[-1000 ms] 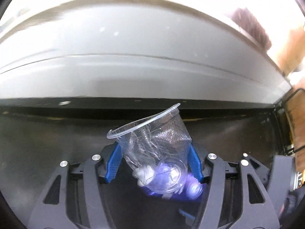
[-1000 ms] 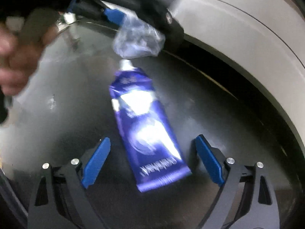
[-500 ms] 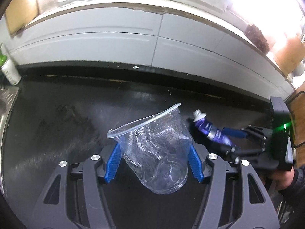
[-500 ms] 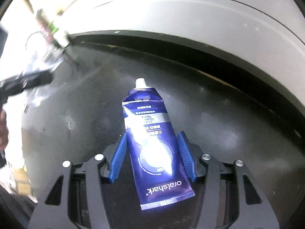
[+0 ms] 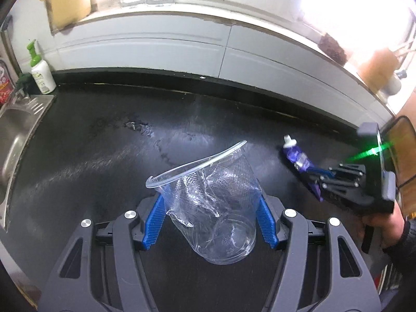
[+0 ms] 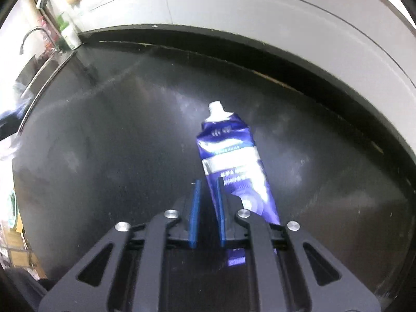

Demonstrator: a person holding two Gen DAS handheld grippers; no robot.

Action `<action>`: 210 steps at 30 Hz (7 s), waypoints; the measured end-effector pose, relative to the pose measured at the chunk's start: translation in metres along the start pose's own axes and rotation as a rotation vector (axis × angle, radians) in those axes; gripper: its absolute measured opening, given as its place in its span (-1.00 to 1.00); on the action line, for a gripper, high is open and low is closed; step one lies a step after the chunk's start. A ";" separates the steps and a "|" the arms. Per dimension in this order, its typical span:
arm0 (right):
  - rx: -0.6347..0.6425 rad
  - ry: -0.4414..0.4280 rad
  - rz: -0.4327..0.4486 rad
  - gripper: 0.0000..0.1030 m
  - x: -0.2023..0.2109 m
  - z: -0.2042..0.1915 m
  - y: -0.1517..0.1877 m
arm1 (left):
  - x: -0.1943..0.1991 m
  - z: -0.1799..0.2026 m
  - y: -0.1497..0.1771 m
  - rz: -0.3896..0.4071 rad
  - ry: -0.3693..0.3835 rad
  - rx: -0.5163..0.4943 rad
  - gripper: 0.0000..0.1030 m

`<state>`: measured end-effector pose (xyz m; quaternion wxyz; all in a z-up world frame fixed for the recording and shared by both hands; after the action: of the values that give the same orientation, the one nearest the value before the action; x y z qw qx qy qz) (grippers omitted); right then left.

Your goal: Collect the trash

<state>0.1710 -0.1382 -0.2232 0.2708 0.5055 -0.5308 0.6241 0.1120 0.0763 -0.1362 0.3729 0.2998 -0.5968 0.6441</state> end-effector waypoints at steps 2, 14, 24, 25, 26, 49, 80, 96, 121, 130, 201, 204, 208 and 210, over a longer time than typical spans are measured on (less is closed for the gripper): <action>-0.037 -0.004 0.031 0.01 0.007 -0.002 -0.003 | 0.011 -0.001 0.008 0.010 -0.004 -0.007 0.18; 0.084 0.025 -0.018 0.44 -0.042 0.016 -0.033 | 0.051 -0.017 0.056 0.017 -0.054 0.060 0.20; 0.086 0.015 0.012 -0.01 -0.029 0.011 -0.006 | 0.060 -0.010 0.064 0.026 -0.079 0.074 0.20; 0.071 0.011 0.020 -0.01 -0.022 0.010 -0.003 | 0.061 -0.009 0.064 0.027 -0.080 0.070 0.20; 0.060 0.007 0.032 -0.01 -0.015 0.009 0.001 | 0.061 -0.009 0.063 0.028 -0.079 0.067 0.20; 0.339 -0.257 0.168 0.00 0.129 -0.224 0.045 | 0.140 -0.077 0.126 0.121 -0.201 0.102 0.20; 0.902 -0.609 -0.155 0.01 0.066 -0.628 0.188 | 0.264 -0.296 0.412 0.082 -0.478 0.666 0.20; 0.940 -0.521 -0.358 0.32 -0.059 -0.700 0.232 | 0.182 -0.351 0.482 0.015 -0.398 0.752 0.61; 0.761 -0.475 -0.170 0.86 0.046 -0.574 0.135 | 0.204 -0.318 0.386 -0.060 -0.489 0.563 0.87; 0.333 -0.115 0.089 0.86 0.142 -0.321 0.062 | 0.158 -0.193 0.187 -0.020 -0.228 0.197 0.87; -0.340 0.158 0.217 0.86 0.215 -0.033 0.094 | 0.096 0.026 0.033 -0.042 -0.060 -0.141 0.87; -0.338 0.156 0.218 0.86 0.215 -0.033 0.095 | 0.096 0.026 0.034 -0.046 -0.061 -0.145 0.87; -0.334 0.154 0.217 0.86 0.215 -0.033 0.095 | 0.096 0.026 0.034 -0.047 -0.067 -0.146 0.87; -0.335 0.153 0.217 0.86 0.215 -0.033 0.095 | 0.097 0.026 0.035 -0.047 -0.067 -0.145 0.87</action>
<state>0.0025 -0.1774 -0.0606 0.3219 0.3445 -0.6564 0.5890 0.0287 0.0622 -0.0717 0.3883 0.3072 -0.6471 0.5798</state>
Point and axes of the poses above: each gripper's, at about its wrist camera, not at the fingertips, and x roughly against the way its jaws point, z to its right, y to its underside, the point moved 4 cm from there along -x, roughly the way its jaws point, and after that the axes turned 4 degrees about -x, right-handed, at the moved point
